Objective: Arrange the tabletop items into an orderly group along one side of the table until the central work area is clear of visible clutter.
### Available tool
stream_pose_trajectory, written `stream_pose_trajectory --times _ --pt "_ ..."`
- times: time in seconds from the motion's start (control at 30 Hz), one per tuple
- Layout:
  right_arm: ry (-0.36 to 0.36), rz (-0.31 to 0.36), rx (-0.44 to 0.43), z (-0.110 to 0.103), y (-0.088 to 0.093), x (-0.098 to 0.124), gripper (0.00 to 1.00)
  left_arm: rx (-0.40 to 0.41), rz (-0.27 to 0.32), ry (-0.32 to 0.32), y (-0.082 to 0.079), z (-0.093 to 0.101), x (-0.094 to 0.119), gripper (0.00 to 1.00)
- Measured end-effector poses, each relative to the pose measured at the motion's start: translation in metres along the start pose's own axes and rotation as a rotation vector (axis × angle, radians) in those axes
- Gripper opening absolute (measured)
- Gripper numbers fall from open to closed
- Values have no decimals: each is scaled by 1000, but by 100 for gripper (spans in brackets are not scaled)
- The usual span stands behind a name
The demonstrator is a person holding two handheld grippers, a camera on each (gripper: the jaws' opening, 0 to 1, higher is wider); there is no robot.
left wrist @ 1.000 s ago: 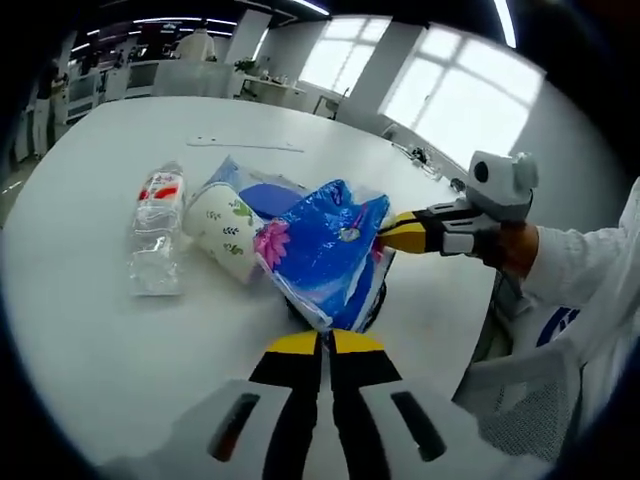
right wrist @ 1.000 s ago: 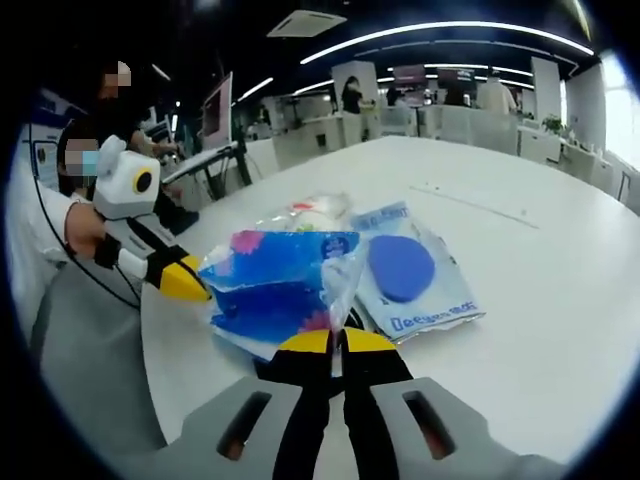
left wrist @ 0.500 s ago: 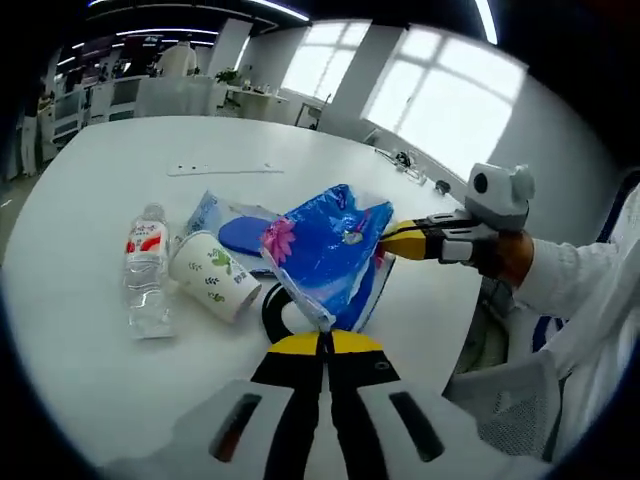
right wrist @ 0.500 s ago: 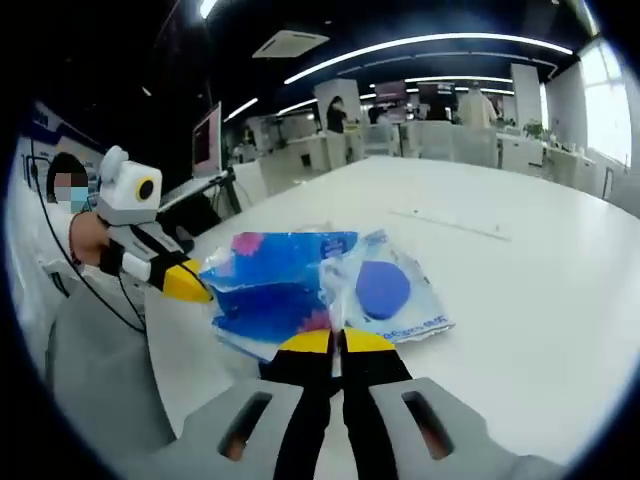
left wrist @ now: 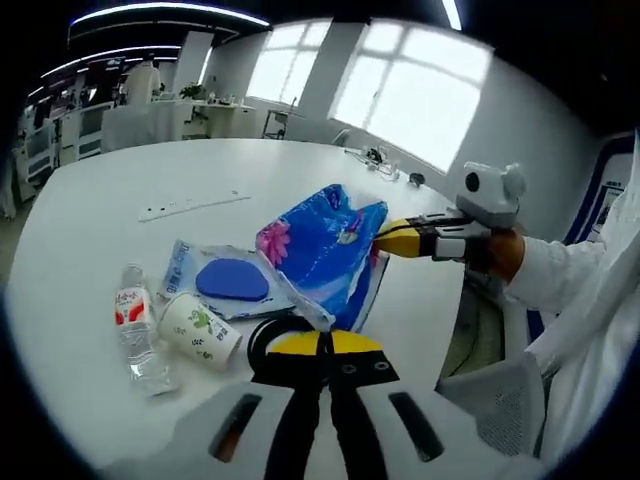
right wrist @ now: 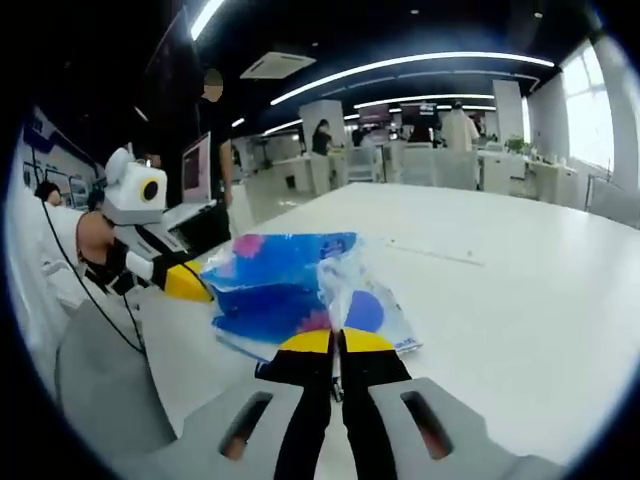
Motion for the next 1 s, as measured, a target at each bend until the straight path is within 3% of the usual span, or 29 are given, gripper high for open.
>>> stream_pose_trajectory --times 0.13,0.43,1.0 --pt "14 17 -4 2 -4 9 0 -94 -31 -3 -9 7 -1 0" --pt "46 61 -39 14 -10 28 0 -189 -65 42 -28 24 -2 0" --pt "120 105 -46 47 -23 62 0 -233 -13 58 -72 37 -15 0"
Point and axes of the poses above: the point that each gripper's makers call its tool centre point, and the gripper's own axes: x roughly backward along the fingers, z roughly to its right, y roughly out of its underside, the point moved 1 cm from there along x, roughly backward along the fingers, and after that the axes turned 13 degrees about -z, right-handed, at the moved point
